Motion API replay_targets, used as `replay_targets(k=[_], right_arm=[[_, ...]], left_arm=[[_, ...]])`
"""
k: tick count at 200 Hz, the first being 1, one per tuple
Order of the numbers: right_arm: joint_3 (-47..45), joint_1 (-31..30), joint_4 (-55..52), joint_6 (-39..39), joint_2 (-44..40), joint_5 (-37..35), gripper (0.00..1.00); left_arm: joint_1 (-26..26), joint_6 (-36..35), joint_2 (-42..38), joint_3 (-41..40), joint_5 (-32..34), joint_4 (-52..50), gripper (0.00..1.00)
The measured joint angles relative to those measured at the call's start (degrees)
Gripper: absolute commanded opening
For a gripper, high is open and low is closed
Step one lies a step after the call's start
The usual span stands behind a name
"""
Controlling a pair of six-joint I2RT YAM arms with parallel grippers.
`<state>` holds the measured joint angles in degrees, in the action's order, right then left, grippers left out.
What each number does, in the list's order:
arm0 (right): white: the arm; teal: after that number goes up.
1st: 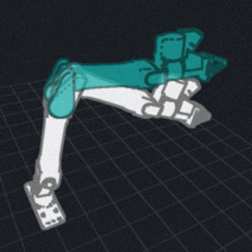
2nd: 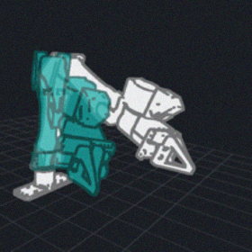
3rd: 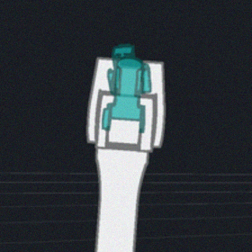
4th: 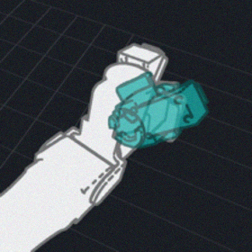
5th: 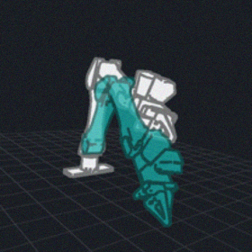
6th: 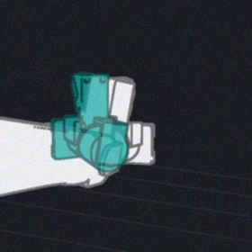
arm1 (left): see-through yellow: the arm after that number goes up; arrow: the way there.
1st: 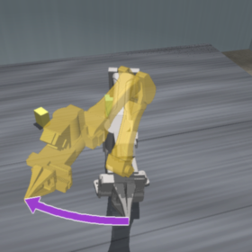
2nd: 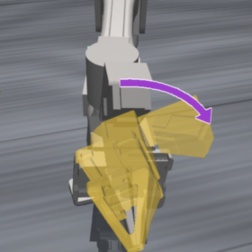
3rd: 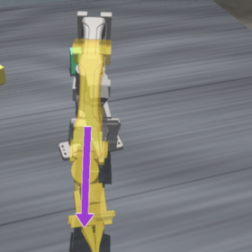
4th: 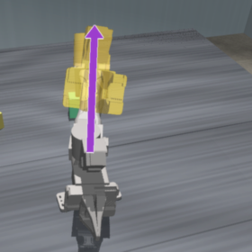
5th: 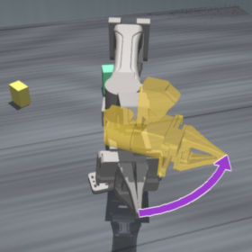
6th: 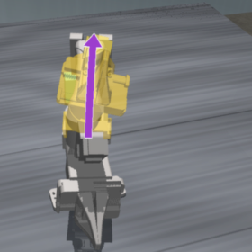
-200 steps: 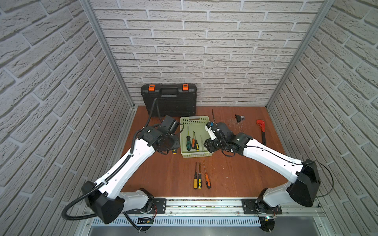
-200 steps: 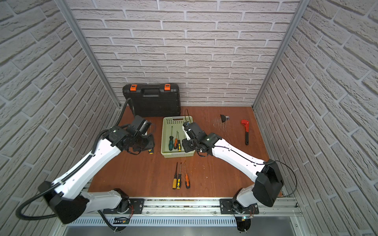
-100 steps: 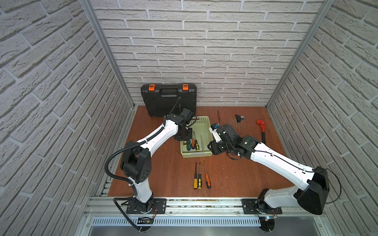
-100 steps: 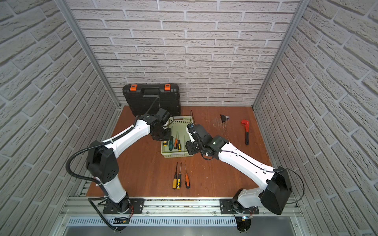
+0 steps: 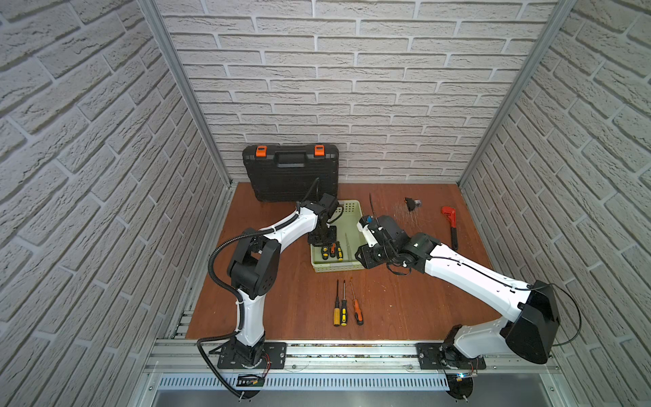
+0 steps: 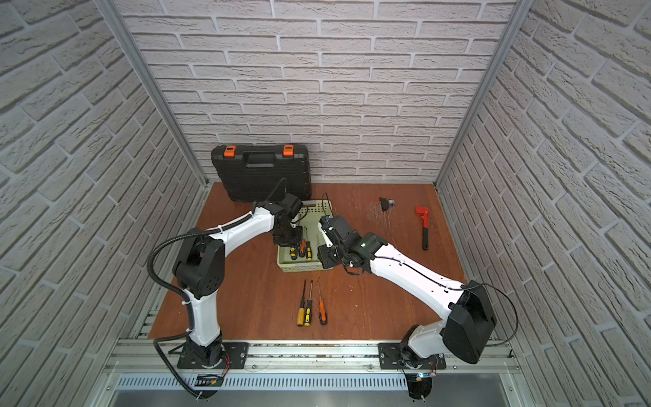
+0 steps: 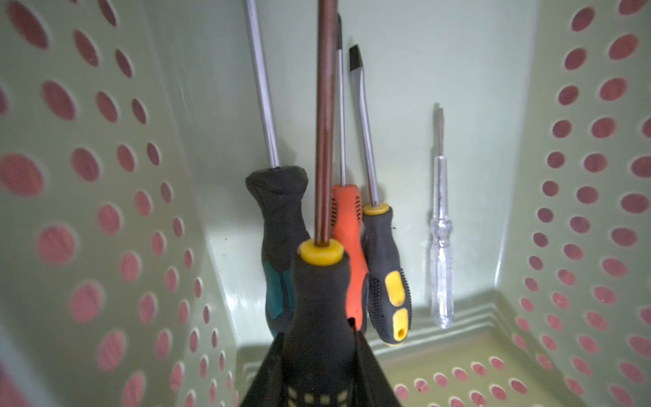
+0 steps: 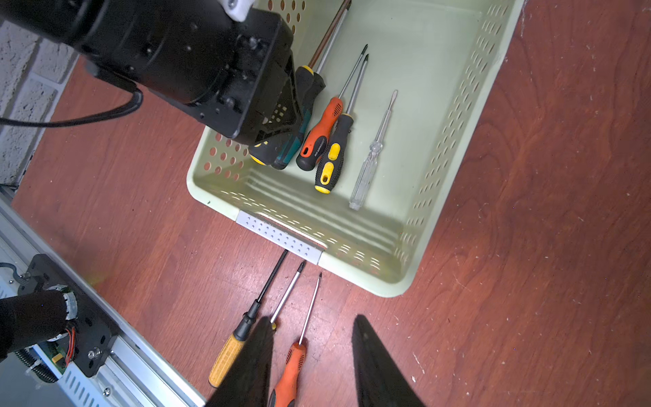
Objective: Put the screwdriver in the bin
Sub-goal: Place the screwdriver in the bin.
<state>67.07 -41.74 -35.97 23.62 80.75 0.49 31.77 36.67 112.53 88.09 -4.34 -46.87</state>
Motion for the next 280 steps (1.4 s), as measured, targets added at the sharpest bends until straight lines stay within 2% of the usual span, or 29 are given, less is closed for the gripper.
replay_targets(k=[44,115,150,198,246,280], right_arm=[[0.0,0.0,0.2,0.0,0.4,0.4,0.40],[-0.2,0.0,0.9,0.0,0.9,0.7,0.40],[-0.5,0.0,1.1,0.0,0.8,0.7,0.40],[-0.8,0.0,1.0,0.1,0.8,0.7,0.40],[-1.2,-0.4,-0.6,1.3,-1.7,0.8,0.41],[-4.3,-4.6,-2.8,3.8,-6.8,-0.5,0.46]], left_arm=[[0.1,0.4,0.2,0.0,-0.3,1.2,0.33],[0.2,0.6,1.3,0.0,-0.7,1.9,0.31],[0.7,1.0,1.7,0.1,-0.7,1.9,0.47],[1.9,1.0,0.5,1.3,-0.2,-0.5,0.48],[3.0,0.9,-7.8,0.5,1.5,-2.7,0.48],[3.8,1.4,-20.0,-7.0,3.7,-2.6,0.49]])
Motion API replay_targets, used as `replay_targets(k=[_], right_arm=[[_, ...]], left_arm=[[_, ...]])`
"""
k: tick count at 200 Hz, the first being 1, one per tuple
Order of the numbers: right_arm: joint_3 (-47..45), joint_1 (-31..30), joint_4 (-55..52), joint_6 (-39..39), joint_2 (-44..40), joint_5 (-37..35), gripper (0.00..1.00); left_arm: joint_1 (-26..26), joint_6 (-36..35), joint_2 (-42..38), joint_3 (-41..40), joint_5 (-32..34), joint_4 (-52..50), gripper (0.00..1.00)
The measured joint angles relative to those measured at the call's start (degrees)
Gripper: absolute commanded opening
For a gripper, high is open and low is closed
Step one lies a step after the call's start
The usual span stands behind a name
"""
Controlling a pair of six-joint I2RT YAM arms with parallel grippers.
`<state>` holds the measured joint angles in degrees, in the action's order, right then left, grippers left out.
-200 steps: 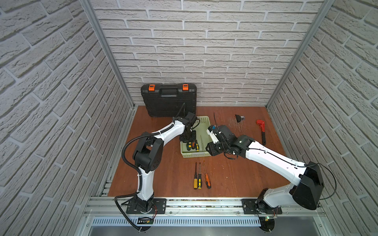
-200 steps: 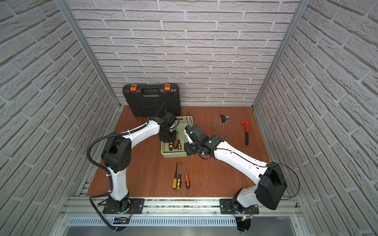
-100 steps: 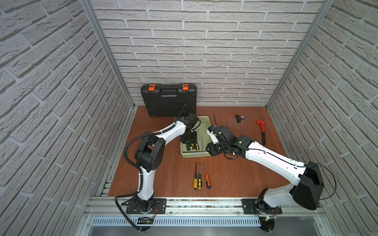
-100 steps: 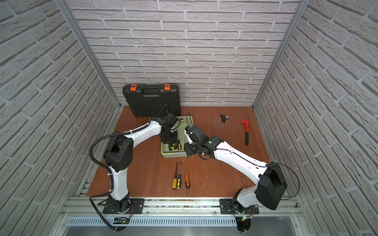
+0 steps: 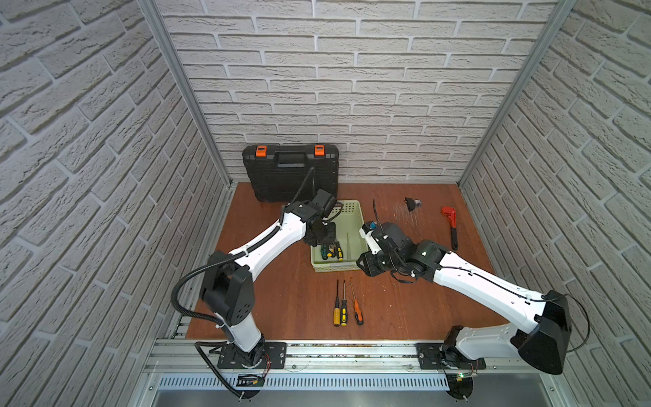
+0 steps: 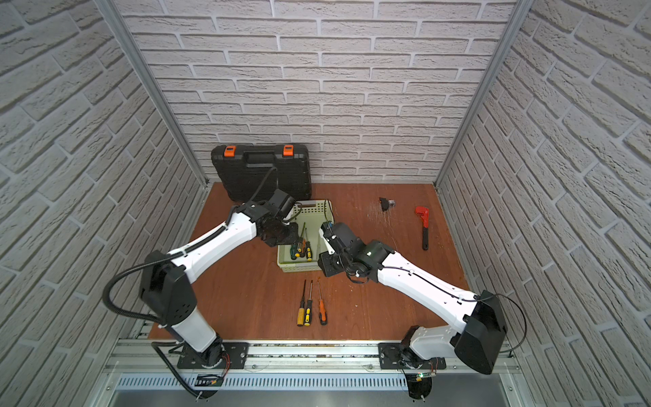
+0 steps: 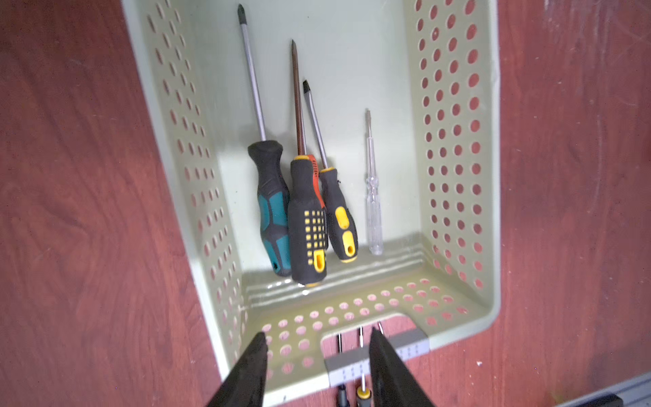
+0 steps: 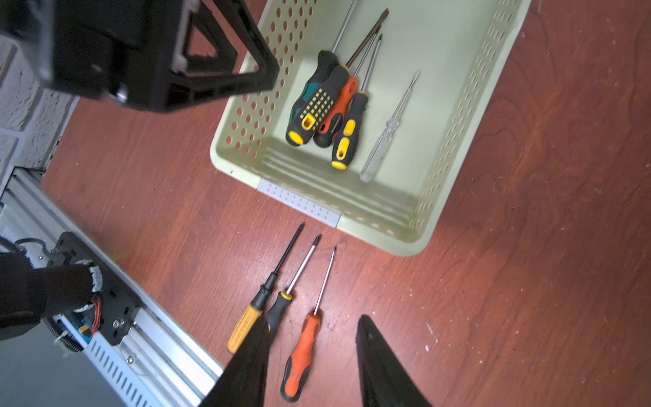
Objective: Put the screwdriver in the bin
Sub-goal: Place the screwdriver in the bin, then pick up the screwdriver from the bottom-center of the table.
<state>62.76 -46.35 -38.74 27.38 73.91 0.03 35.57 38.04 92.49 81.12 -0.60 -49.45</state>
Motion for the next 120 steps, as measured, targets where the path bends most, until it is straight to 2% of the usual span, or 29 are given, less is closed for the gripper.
replay_targets(k=[24,54,120], right_arm=[[-5.4,-3.9,-1.2,3.5,-2.5,-0.5,0.49],[-10.3,-8.8,-1.8,7.8,-1.1,-1.1,0.63],[-8.8,-13.2,2.3,12.3,13.4,-0.3,0.60]], left_arm=[[0.5,1.5,-7.4,-6.4,1.2,0.2,0.50],[1.2,3.9,-13.0,-12.4,3.8,0.5,0.51],[2.1,7.1,-19.5,-16.9,9.1,1.0,0.52]])
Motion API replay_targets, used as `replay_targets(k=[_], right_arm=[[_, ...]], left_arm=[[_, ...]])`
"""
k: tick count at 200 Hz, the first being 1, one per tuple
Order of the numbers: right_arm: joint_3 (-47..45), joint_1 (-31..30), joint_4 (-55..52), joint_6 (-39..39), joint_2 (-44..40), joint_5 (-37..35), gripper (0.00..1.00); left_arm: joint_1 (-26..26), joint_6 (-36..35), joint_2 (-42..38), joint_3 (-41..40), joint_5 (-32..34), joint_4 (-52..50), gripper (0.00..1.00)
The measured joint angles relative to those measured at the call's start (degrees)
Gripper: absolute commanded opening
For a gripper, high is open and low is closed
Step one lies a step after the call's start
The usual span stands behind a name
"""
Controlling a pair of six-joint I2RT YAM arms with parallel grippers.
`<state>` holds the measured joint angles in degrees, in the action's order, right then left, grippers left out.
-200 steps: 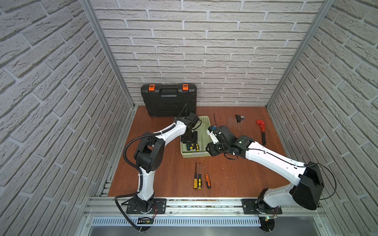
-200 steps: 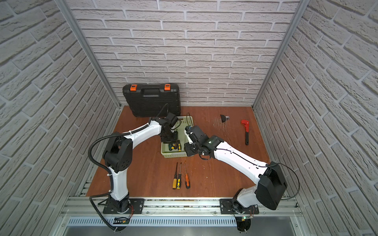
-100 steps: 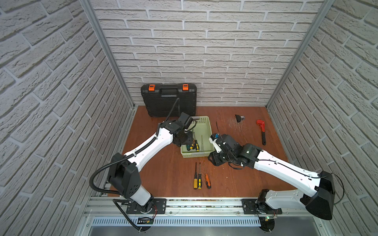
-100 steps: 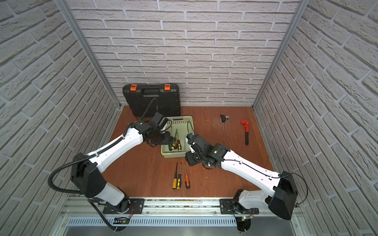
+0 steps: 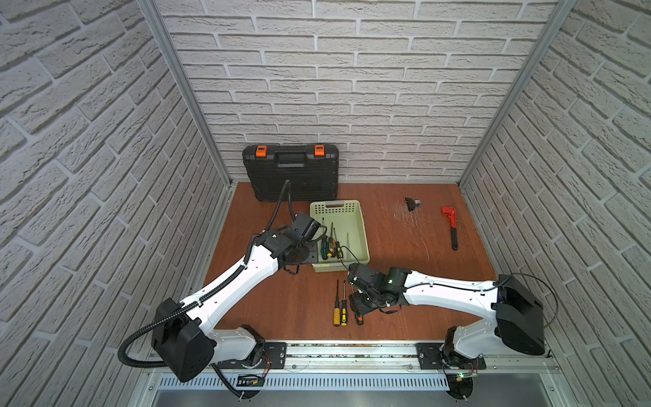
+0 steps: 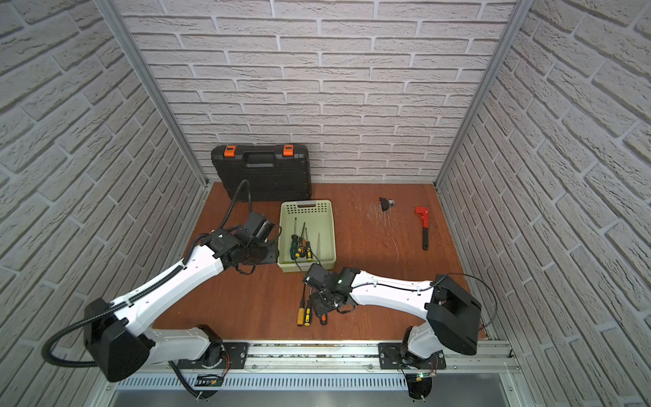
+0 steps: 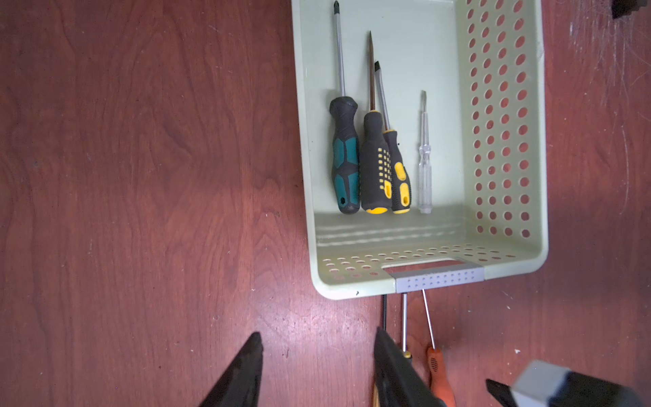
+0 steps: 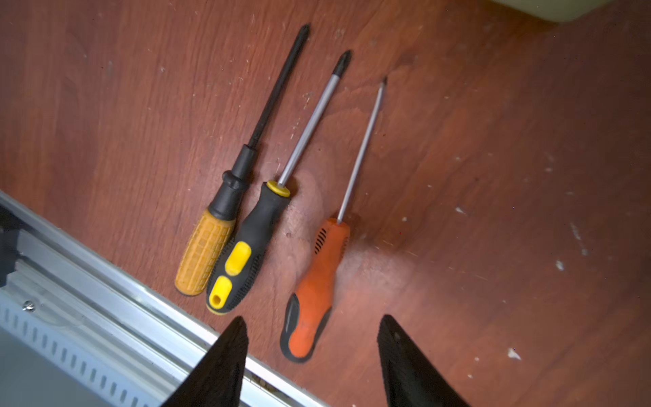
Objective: Put the screwdriver in the bin
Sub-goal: Pick up the screwdriver from the bottom-center of the table.
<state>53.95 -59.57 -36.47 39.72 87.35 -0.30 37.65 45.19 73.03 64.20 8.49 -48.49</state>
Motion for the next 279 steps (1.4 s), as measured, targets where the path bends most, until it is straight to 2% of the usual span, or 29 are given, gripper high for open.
replay_targets(k=[96,143,182,230,279], right_arm=[[1.4,-0.3,1.8,1.0,9.2,1.4,0.48],[2.3,-0.3,1.9,0.8,10.2,1.7,0.30],[2.2,-0.3,1.7,0.8,9.8,1.7,0.08],[-0.8,-0.3,-4.2,0.3,3.9,1.7,0.06],[-2.1,-0.3,-14.9,0.6,-13.1,2.1,0.06]], left_arm=[[-0.7,0.1,-2.3,-4.0,1.6,0.2,0.53],[-1.9,0.0,-4.2,-5.2,1.6,0.5,0.53],[-3.1,-0.4,-4.9,-5.4,1.6,0.5,0.53],[-3.7,-0.6,-4.9,-5.4,1.6,0.5,0.53],[-4.5,-0.6,-4.5,-5.1,1.6,1.0,0.53]])
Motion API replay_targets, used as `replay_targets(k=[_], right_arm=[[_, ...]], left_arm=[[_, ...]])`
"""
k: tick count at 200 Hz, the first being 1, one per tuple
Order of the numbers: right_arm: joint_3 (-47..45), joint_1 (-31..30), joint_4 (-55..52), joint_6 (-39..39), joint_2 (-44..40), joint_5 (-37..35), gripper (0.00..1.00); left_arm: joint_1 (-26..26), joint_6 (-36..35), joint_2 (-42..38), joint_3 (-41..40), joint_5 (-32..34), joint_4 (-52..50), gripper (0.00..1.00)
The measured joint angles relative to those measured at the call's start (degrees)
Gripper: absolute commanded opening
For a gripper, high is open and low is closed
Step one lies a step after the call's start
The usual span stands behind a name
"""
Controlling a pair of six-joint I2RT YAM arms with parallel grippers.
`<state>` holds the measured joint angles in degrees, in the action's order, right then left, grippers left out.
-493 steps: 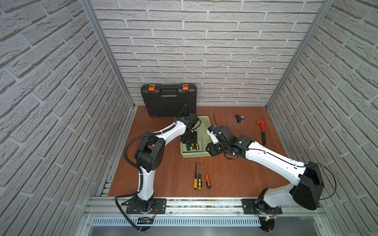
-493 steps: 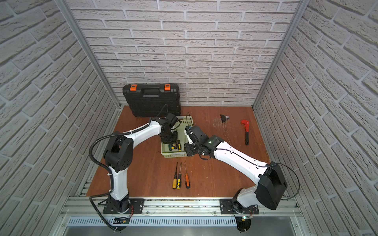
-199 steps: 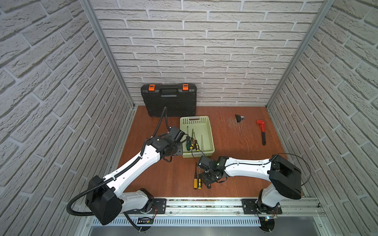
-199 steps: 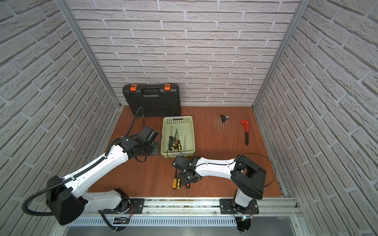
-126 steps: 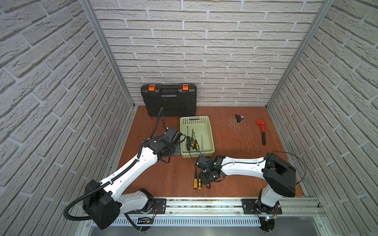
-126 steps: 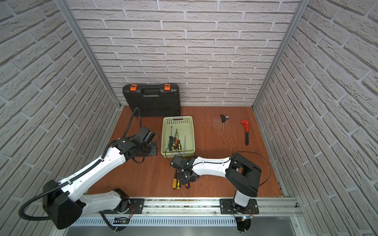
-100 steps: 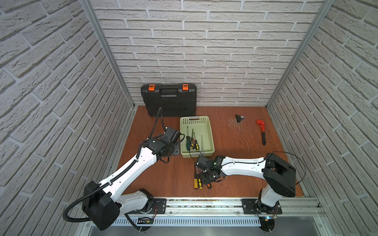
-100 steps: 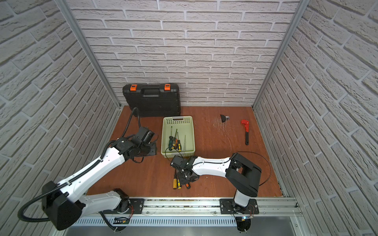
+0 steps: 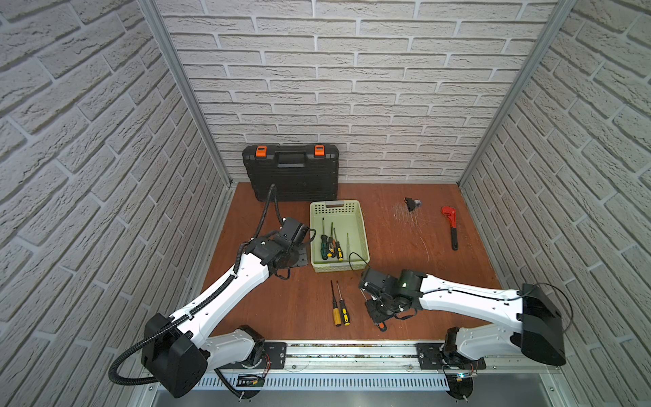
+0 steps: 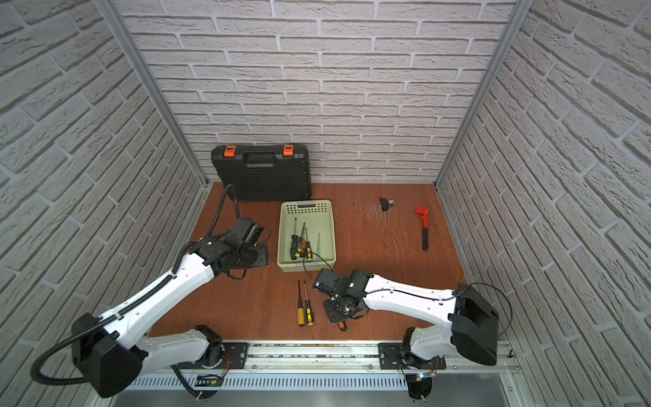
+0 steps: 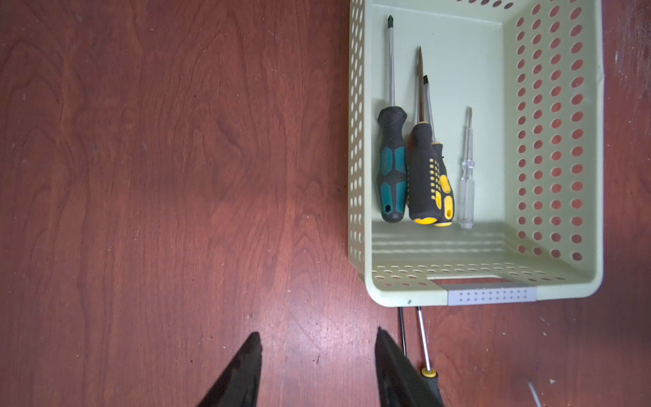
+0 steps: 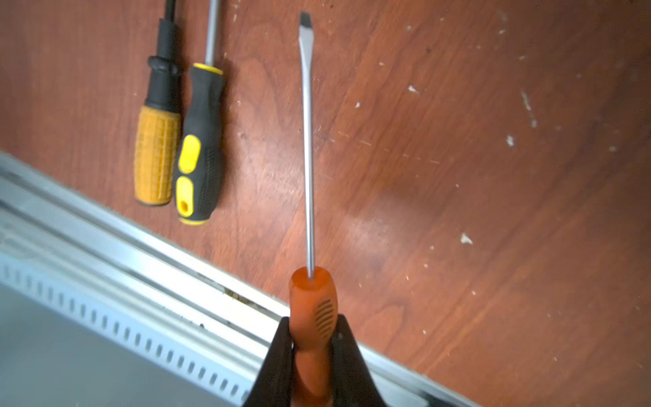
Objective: Put the screwdriver in the bin
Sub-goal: Pick up the screwdriver from the bottom-center of the table, then place the screwdriver into the bin.
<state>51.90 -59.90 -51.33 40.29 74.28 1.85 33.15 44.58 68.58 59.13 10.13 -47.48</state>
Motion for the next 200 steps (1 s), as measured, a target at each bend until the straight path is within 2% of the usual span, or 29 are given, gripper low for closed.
replay_targets(k=[29,63,102,135,200], right_arm=[[6.3,0.0,-6.4,-0.7,-4.5,-0.5,0.06],[17.7,2.4,-9.4,-5.0,-2.2,-2.6,0.06],[25.7,11.1,-5.1,-10.3,6.2,-2.6,0.05],[32.6,17.8,-0.2,-14.0,17.6,-1.5,0.06],[37.6,23.7,8.4,-15.3,32.2,5.2,0.05]], left_arm=[[-0.2,0.0,0.7,0.9,0.1,0.7,0.53],[-0.2,0.0,0.9,1.4,0.0,1.2,0.53],[-0.4,0.3,0.3,1.1,0.1,1.2,0.53],[-0.6,1.1,-1.7,-0.3,0.0,1.3,0.53],[-0.8,3.2,-5.7,-4.3,0.0,0.8,0.53]])
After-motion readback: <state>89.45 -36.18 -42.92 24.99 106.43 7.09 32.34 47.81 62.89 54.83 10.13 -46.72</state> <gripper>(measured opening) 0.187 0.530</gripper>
